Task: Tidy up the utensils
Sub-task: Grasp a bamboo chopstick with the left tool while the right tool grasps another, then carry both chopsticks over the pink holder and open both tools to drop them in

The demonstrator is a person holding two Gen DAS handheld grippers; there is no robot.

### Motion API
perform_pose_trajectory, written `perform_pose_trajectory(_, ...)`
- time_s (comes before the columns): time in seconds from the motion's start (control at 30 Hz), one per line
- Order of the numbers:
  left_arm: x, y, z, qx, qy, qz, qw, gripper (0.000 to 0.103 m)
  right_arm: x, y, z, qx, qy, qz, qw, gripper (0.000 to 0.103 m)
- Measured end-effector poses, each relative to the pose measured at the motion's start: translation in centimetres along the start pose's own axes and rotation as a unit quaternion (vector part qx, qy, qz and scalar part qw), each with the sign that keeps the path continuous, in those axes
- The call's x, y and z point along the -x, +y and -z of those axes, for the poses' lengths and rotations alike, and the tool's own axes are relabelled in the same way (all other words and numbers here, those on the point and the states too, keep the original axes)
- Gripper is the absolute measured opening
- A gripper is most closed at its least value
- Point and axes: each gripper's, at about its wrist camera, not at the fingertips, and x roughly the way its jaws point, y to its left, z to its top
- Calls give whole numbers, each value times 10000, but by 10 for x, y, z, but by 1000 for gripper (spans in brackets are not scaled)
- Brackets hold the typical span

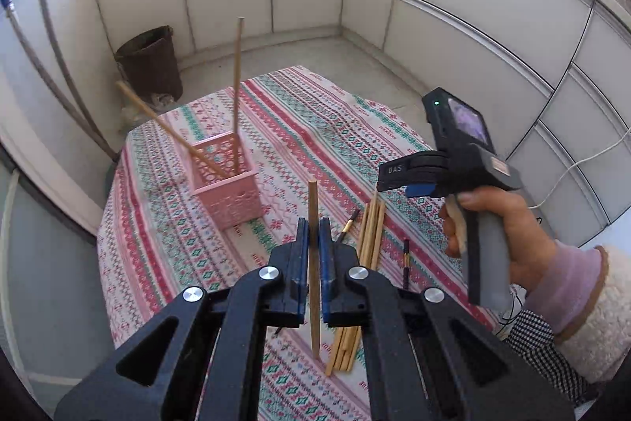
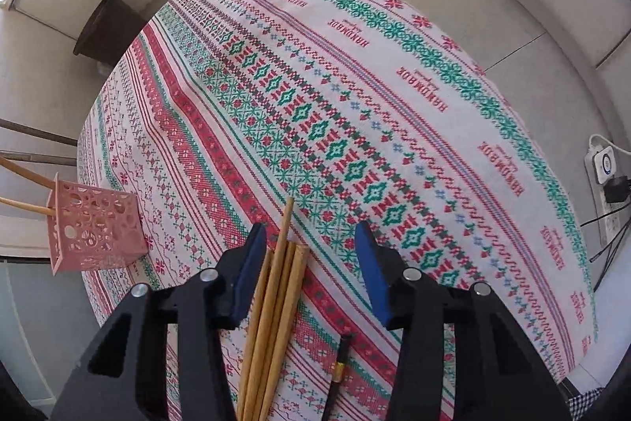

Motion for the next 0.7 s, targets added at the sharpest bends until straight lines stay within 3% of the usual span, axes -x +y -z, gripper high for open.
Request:
perform_pose_trajectory(0.17,16,16,8,90,-138,-99,9998,5,-19,18,-2,114,31,173,9998,33)
perform_pose_trajectory(0.2,16,19,8,137,-149,-99,9997,5,-22,20,-2,124,9,241,9996,28)
perform_pose_trajectory(0.23,19,23,8,167,-160,-100,9997,5,-22,24,-1,207,-116,340,9991,11)
perform_pose_trajectory(0.27,20,26,8,210,-183,-110,9996,5,-25,27,0,250,-83,333,9991,8)
perform_pose_trajectory(0.33,27,32,8,326,-245,-124,9991,5,-24,29,3,144,-134,124,9997,5)
perform_pose_trajectory(0.43,42,40,6,553,-392,-122,9976,5,-4,37,9,258,-568,-48,9980,5)
perform_pose_trajectory(0.7,75,52,-1,898,-945,-184,9913,4,102,41,41,648,-1536,-679,9837,5)
